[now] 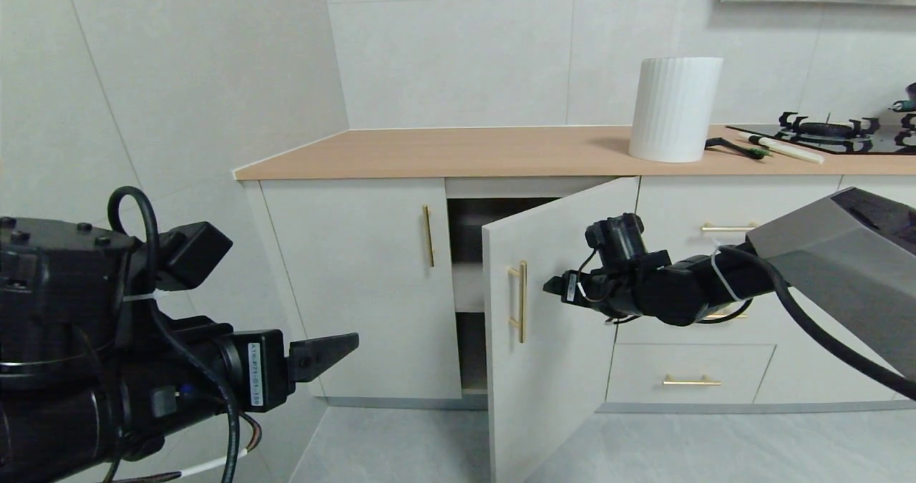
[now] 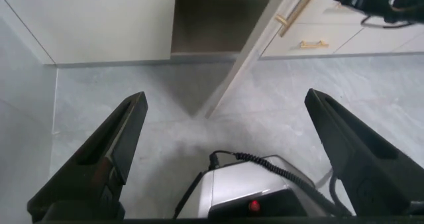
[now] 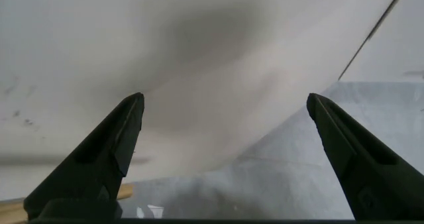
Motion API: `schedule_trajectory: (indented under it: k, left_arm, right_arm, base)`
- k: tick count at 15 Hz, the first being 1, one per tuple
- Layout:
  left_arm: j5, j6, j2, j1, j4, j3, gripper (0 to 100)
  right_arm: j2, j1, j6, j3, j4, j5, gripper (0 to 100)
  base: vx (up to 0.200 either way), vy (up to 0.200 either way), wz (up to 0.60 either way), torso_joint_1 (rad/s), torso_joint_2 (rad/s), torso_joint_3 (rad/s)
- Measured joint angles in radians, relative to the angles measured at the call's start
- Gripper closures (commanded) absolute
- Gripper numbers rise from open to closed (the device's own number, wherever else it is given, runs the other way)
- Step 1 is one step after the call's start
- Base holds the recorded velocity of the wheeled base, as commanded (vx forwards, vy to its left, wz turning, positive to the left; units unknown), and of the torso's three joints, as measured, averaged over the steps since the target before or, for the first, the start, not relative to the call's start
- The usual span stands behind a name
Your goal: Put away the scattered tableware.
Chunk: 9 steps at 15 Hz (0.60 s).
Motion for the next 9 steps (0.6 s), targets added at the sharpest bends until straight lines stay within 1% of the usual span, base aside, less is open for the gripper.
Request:
schedule_trajectory:
  k: [4, 9]
  left_arm:
    - [0.001, 0.001, 0.002, 0.0, -0.001, 0.002, 0]
    - [0.002, -0.011, 0.001, 0.0, -0.003, -0.005, 0]
  right_arm:
    - [0.024, 0.001, 0.035, -0.034, -0.005, 0.0, 0]
    - [0.052, 0.01, 0.119, -0.087, -0.005, -0.005, 0]
  base:
    - [0.2, 0.0, 0.0, 0.002, 0.01, 0.002]
    - [0.0, 0.0, 0.0, 0.0, 0.0, 0.0]
